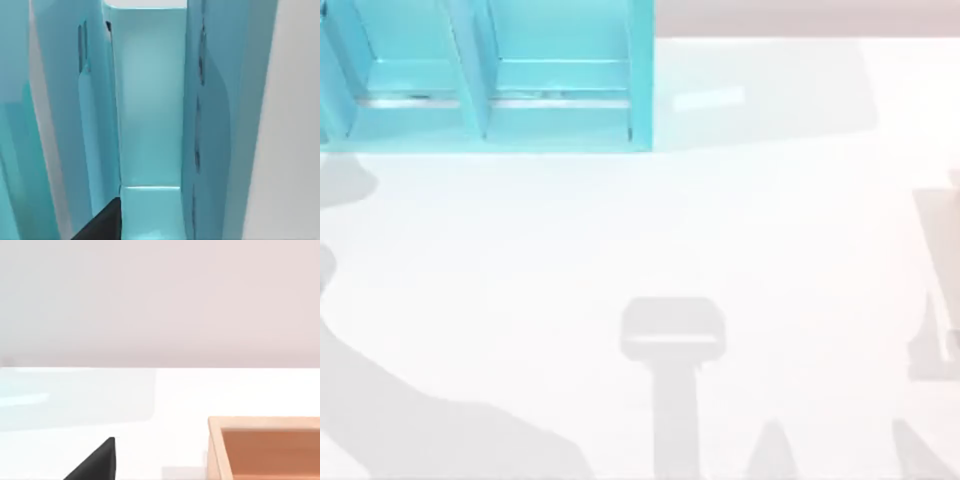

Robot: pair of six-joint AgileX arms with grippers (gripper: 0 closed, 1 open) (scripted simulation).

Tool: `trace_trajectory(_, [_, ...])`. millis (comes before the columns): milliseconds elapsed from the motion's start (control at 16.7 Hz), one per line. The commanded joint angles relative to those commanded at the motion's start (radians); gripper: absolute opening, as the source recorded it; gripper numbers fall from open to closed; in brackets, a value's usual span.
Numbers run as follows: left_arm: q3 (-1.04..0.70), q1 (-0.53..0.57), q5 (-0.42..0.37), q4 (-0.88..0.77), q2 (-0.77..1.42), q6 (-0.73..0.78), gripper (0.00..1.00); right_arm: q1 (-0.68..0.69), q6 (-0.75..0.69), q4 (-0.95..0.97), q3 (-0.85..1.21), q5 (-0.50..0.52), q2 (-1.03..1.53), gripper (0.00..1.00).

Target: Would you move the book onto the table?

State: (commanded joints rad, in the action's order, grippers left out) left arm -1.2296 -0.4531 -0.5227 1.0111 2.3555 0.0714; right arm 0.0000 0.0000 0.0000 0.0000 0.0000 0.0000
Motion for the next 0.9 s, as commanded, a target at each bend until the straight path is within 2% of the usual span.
trace_trajectory(240, [-0.136,0.039,0.038,-0.063,0.069,-0.005,1.00,0.000,0.000,0.000,0.000,0.000,0.000,1.00])
trace_trajectory(540, [-0.148,0.043,0.042,-0.070,0.076,-0.006,1.00,0.000,0.000,0.000,0.000,0.000,0.000,1.00])
trace_trajectory(900, [-0.148,0.043,0.042,-0.070,0.076,-0.006,0.55,0.000,0.000,0.000,0.000,0.000,0.000,1.00])
